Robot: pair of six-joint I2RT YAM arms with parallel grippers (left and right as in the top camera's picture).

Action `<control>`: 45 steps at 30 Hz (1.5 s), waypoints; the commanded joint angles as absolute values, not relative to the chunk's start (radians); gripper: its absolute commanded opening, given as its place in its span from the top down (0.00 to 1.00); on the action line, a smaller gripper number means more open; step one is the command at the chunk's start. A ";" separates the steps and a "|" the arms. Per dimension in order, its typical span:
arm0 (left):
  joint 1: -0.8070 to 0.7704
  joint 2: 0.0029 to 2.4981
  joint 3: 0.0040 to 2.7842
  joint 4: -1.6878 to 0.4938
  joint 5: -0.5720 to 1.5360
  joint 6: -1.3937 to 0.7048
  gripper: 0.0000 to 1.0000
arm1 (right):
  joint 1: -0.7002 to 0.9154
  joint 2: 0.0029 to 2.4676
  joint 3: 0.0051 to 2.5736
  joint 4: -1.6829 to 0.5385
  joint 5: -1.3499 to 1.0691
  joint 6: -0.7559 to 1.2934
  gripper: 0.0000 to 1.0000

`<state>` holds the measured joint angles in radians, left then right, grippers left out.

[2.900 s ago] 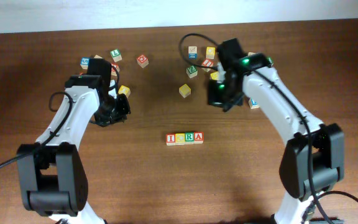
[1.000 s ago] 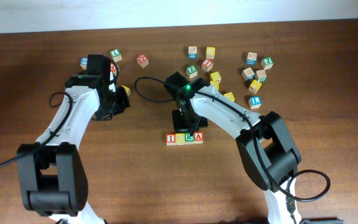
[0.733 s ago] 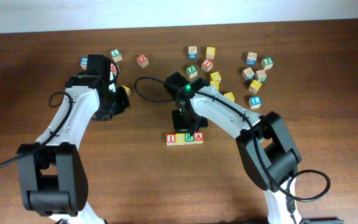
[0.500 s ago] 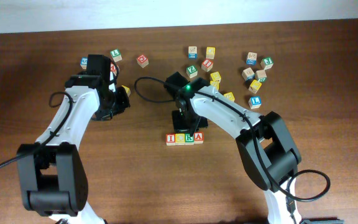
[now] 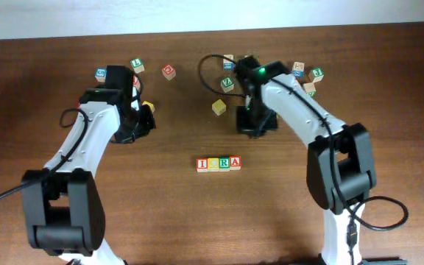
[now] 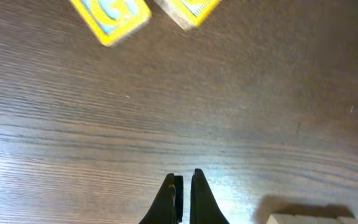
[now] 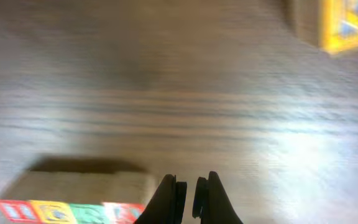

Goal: Spell out ICRA

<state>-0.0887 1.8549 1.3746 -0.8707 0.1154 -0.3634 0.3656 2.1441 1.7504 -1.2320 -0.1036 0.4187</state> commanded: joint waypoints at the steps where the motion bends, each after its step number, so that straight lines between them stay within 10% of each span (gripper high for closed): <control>1: -0.133 1.833 1.375 -0.855 0.107 -0.366 1.00 | 0.360 2.151 1.758 -1.224 -0.123 0.371 0.96; 45: -0.137 1.833 1.375 -0.839 0.104 -0.366 1.00 | 0.469 2.152 1.611 -1.110 -0.232 0.401 0.96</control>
